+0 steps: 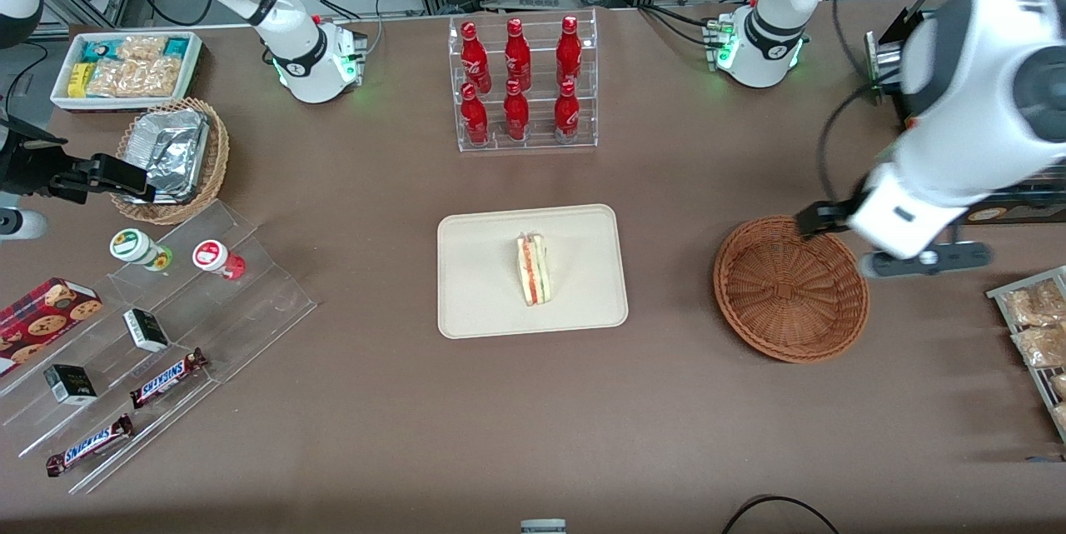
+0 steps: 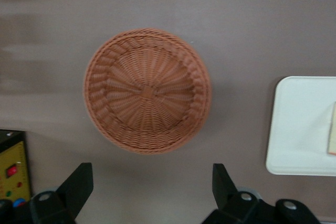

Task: Place sandwich from basket to tray

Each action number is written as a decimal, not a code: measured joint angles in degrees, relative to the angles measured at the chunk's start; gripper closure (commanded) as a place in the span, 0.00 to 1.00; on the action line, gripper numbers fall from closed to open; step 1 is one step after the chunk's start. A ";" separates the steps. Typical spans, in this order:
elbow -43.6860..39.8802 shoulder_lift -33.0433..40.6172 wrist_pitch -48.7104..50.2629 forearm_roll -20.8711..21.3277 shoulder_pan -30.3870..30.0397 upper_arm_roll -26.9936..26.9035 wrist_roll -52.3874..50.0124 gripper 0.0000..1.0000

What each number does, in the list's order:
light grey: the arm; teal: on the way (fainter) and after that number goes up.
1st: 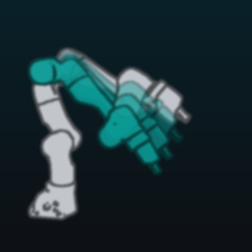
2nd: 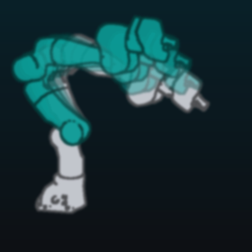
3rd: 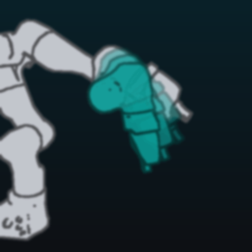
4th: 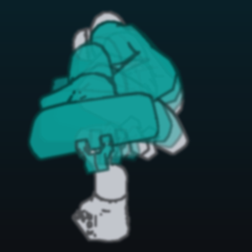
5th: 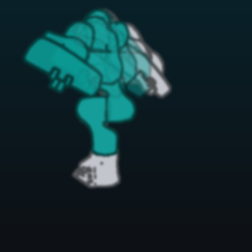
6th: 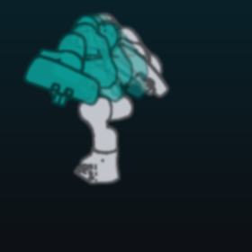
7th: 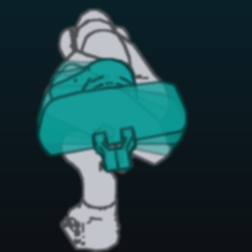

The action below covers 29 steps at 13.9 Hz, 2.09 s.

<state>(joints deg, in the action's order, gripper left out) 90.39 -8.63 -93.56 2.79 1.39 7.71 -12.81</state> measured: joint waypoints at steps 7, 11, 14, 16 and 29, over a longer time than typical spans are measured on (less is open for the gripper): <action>6.69 6.78 -0.01 -0.41 -5.69 0.06 9.84 0.00; 8.39 11.10 0.48 -2.16 -8.50 -0.32 14.38 0.00; 8.41 11.77 0.83 -2.22 -6.57 -2.49 14.62 0.00; 8.41 11.77 0.81 -2.23 -2.91 -5.80 14.59 0.00; 1.63 6.43 0.54 -0.06 0.43 -7.36 14.42 0.00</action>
